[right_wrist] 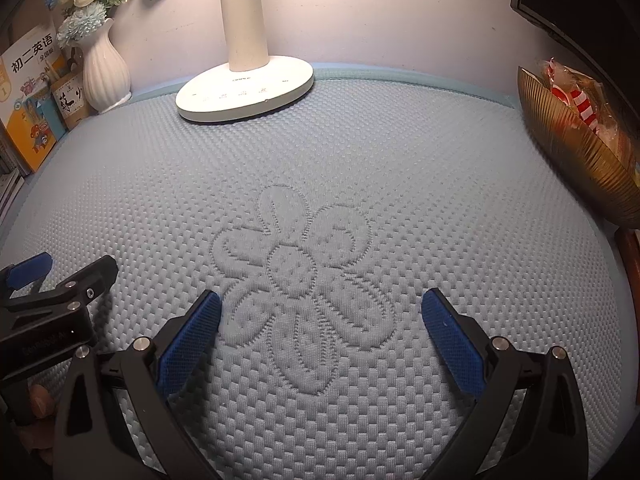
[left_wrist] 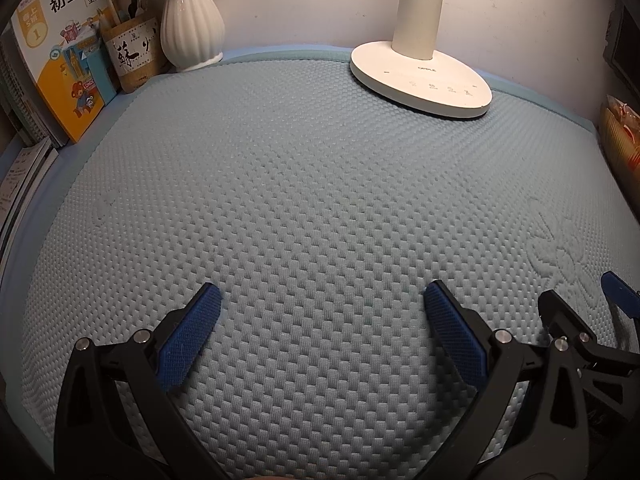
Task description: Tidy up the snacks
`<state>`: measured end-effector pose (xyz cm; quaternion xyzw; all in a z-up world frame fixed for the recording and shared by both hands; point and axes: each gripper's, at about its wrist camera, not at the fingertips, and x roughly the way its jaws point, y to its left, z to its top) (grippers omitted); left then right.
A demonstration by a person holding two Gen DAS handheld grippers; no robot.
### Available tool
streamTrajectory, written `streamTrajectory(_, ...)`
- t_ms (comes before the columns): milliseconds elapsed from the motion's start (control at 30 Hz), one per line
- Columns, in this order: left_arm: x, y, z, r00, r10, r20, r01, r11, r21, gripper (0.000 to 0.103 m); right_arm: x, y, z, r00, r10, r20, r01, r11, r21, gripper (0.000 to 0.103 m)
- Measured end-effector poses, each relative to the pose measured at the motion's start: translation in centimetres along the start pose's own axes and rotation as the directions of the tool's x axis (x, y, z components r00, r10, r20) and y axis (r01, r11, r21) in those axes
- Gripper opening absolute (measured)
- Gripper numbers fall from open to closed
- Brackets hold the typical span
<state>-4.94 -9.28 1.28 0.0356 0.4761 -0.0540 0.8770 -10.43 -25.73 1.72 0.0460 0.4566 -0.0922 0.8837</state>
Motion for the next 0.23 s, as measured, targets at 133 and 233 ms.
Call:
streamTrajectory(133,-0.1,0.04,-0.11,1.0,-0.002,0.001,0.002,1.0,0.005,0.1,0.01,0.02,0.04,1.0,-0.001,0.0,0.001,1.0,-0.001,0.098)
streamTrajectory(233,-0.13,0.14,-0.25,1.0,-0.004,0.013,0.004,1.0,0.001,0.1,-0.17,-0.06,-0.1,1.0,-0.002,0.0,0.002,1.0,0.0,0.098)
